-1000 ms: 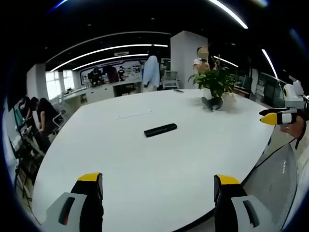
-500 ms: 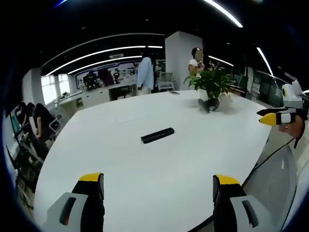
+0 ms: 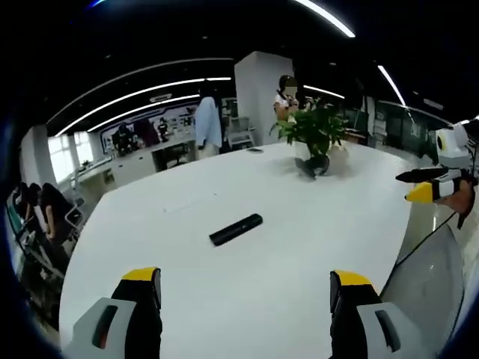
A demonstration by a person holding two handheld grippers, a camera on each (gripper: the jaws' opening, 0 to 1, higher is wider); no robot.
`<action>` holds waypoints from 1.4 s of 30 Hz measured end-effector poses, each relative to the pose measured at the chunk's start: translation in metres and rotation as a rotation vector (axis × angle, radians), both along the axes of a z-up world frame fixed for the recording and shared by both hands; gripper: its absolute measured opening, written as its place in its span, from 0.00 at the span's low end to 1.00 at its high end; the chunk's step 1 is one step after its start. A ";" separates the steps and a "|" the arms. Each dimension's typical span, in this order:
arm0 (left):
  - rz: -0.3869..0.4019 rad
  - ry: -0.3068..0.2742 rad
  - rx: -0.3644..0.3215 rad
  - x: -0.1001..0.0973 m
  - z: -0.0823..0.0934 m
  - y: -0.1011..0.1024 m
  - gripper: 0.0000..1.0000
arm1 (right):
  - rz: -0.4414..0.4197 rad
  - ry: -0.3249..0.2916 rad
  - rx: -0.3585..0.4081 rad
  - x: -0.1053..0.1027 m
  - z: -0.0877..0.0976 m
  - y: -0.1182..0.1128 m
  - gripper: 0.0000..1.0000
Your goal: Press the specified remote control buttons in sequence, fully releasing each button before pressing the next.
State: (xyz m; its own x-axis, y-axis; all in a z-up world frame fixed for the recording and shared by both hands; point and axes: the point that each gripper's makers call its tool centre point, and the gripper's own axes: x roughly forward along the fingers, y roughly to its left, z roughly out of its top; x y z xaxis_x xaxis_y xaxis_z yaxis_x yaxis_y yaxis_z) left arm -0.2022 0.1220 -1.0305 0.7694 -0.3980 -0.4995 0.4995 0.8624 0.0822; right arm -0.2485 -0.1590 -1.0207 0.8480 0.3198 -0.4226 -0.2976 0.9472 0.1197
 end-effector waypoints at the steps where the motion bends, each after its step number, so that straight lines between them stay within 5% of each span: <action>1: -0.003 0.001 0.000 0.002 0.000 0.000 0.97 | -0.005 0.000 0.003 0.001 0.000 -0.001 0.97; 14: -0.050 -0.012 0.005 0.039 0.010 -0.003 0.97 | -0.026 0.000 0.004 0.006 0.003 -0.002 0.96; 42: -0.177 0.015 0.062 0.122 -0.002 -0.028 0.89 | -0.072 0.062 0.001 0.026 -0.015 -0.012 0.96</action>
